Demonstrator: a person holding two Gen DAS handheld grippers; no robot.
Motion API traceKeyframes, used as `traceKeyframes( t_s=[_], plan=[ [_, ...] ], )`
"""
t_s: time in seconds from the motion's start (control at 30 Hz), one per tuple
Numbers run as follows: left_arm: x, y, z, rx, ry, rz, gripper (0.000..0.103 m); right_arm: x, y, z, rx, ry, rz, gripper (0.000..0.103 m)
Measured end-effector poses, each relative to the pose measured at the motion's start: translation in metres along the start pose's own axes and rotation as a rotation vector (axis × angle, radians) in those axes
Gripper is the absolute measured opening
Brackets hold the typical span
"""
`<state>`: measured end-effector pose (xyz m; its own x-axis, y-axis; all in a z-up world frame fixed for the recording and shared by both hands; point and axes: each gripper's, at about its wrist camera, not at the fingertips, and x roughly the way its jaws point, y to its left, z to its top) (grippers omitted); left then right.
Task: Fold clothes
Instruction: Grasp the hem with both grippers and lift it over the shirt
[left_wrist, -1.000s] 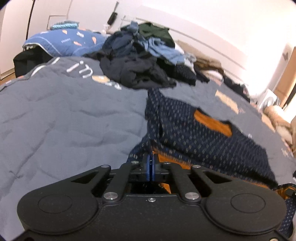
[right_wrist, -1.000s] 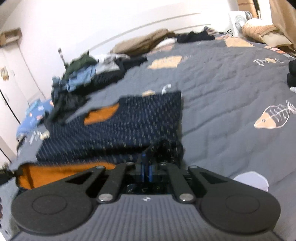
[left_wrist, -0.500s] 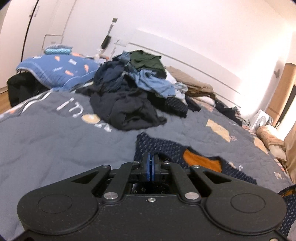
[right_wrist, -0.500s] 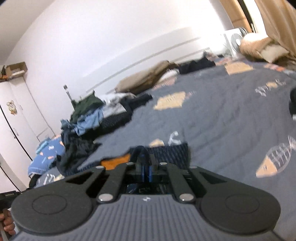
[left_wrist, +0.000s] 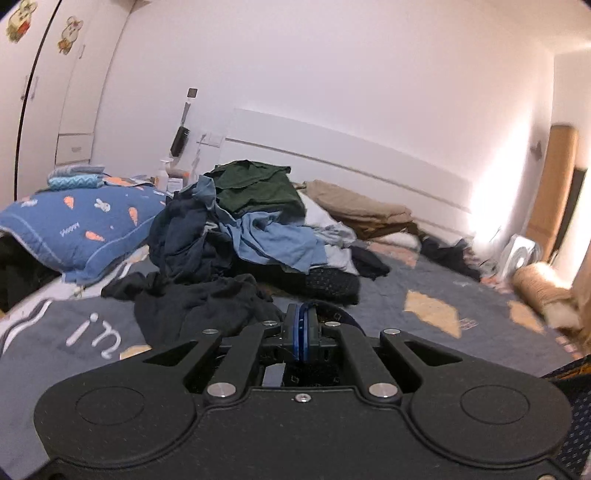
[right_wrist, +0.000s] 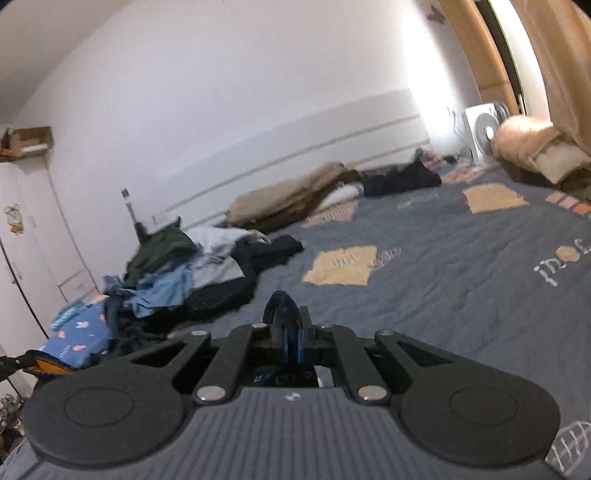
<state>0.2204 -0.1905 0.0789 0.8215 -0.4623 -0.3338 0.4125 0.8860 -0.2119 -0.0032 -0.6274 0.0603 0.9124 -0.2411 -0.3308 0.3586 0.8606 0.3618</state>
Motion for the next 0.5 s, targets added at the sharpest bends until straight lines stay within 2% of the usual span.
traceKeyframes(
  t_s=[0.23,0.43,0.5],
  plan=[
    [0.078,-0.003,-0.022,0.058,0.071,0.056,0.002,0.09,-0.019,-0.017,-0.017,0.091,-0.082,0.004],
    [0.121,0.005,-0.041,0.073,0.124,0.107,0.002,0.141,-0.028,-0.034,-0.015,0.159,-0.11,0.005],
    [0.136,0.009,-0.047,0.056,0.189,0.108,0.003,0.155,-0.031,-0.042,-0.006,0.201,-0.112,0.006]
  ],
)
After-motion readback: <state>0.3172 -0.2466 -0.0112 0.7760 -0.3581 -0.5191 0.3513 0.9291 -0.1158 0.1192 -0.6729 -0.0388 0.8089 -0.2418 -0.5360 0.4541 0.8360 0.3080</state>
